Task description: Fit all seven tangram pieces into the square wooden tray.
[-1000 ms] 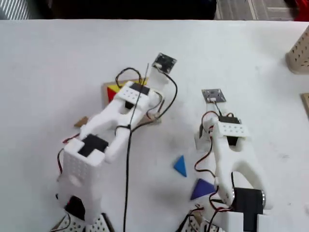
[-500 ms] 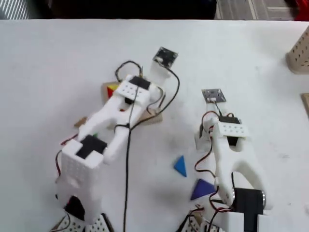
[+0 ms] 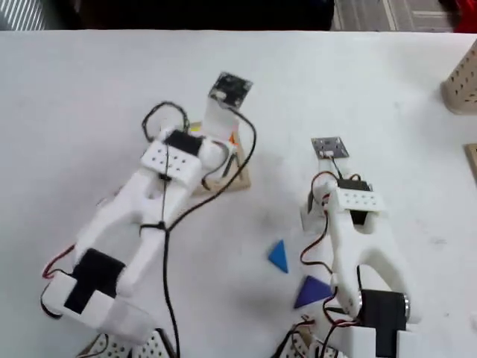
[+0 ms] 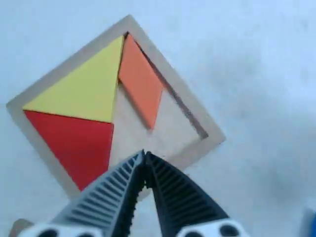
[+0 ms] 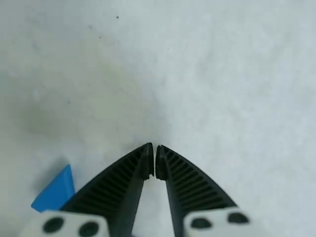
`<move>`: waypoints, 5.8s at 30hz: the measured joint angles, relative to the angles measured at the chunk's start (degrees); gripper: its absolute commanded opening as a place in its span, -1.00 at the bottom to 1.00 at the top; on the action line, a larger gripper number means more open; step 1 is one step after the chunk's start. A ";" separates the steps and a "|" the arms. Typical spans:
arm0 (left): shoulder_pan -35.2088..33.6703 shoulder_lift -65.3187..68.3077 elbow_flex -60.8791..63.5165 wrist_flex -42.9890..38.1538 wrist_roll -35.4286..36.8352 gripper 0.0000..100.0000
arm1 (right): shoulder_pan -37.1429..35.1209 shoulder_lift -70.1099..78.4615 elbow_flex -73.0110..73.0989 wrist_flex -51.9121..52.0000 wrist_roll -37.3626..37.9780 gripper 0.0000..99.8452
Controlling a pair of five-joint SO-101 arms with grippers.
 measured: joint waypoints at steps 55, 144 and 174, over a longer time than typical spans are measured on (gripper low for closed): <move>4.84 -22.95 40.09 -12.66 13.36 -0.95 | 0.00 0.00 0.00 0.00 0.35 -0.95; -27.16 -6.07 9.05 14.07 -9.85 -0.95 | 0.00 0.00 0.00 -0.70 0.35 -0.95; 0.00 -1.67 9.05 5.89 -33.58 -0.48 | 0.00 0.00 0.00 -0.70 0.35 -0.95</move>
